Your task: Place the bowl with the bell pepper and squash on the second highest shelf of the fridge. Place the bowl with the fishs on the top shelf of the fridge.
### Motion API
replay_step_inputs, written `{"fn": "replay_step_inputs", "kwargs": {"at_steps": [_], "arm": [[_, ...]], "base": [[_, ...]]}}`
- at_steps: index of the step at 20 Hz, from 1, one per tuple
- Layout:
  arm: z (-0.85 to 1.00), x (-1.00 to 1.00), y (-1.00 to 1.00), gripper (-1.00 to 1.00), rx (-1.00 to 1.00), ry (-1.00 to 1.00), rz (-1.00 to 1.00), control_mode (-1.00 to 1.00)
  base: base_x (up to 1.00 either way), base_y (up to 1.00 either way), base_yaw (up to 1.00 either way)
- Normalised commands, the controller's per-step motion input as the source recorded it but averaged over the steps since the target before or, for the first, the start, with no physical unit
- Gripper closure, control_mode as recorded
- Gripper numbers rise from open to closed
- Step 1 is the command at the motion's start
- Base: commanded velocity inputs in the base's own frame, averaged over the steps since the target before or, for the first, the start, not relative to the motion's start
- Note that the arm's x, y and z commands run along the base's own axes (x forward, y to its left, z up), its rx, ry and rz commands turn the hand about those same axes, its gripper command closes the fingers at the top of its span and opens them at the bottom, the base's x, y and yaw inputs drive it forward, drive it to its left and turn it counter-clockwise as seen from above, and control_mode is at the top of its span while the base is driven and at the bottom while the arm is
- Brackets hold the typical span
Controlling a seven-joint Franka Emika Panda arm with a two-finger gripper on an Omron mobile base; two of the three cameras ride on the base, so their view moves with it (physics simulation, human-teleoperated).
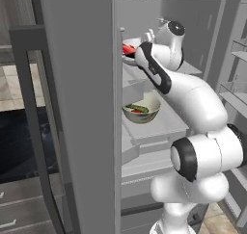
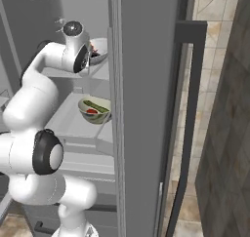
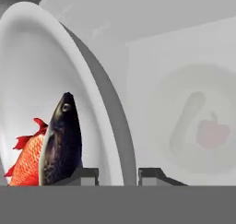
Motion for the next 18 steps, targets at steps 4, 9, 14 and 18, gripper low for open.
{"fn": "replay_step_inputs", "kwargs": {"at_steps": [4, 9, 14, 18], "arm": [[-0.22, -0.81, 0.53, -1.0, -0.14, -0.17, 0.0, -1.0], [0.0, -1.0, 0.37, -1.0, -0.05, -0.35, -0.04, -1.0], [0.03, -1.0, 0.06, -1.0, 0.06, -0.14, -0.06, -1.0], [0.12, -1.0, -0.11, -1.0, 0.15, -0.05, -0.04, -1.0]], "base": [[0.0, 0.0, 0.0], [0.0, 0.0, 0.0], [0.0, 0.0, 0.0], [0.0, 0.0, 0.0]]}}
